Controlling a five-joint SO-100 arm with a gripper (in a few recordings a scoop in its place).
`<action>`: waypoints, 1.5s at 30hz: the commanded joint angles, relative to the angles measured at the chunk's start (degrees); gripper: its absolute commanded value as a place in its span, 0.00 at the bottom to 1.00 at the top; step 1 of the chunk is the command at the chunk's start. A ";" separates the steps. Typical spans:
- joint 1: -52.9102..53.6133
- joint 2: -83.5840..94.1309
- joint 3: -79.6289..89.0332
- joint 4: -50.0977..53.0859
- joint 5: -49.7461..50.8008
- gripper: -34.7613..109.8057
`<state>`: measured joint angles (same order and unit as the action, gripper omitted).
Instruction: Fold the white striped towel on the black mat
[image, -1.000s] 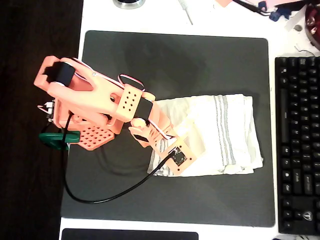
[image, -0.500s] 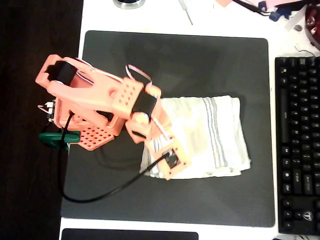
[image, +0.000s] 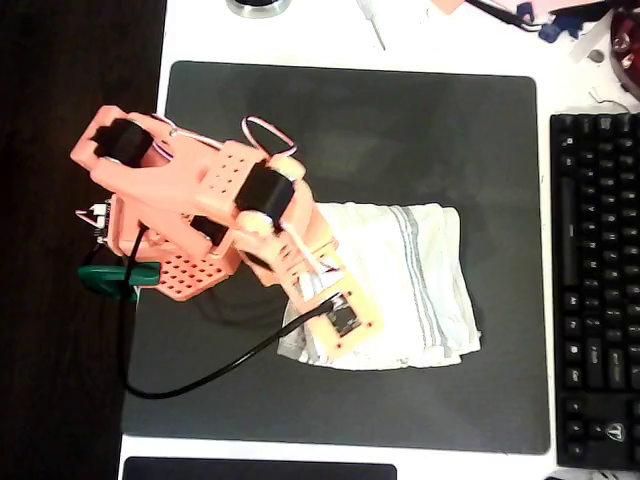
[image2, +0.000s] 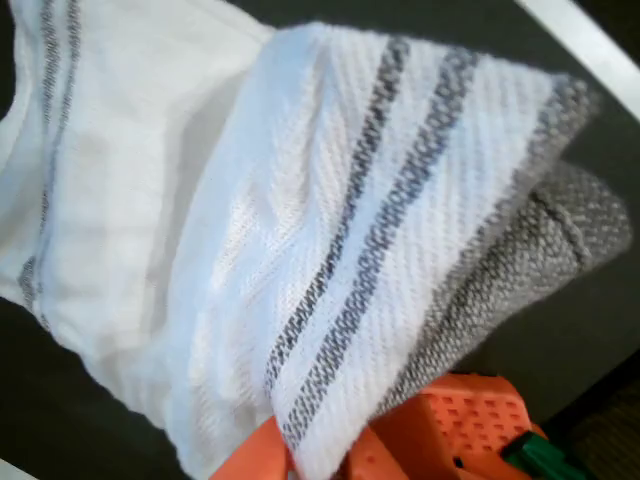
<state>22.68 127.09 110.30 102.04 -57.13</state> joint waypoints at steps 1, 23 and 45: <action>-3.96 -5.36 -4.39 -1.41 4.13 0.24; -14.50 -47.72 -38.85 -10.11 12.30 0.24; -16.26 -74.00 -54.40 -36.30 11.69 0.37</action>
<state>6.68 52.21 57.57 66.18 -44.56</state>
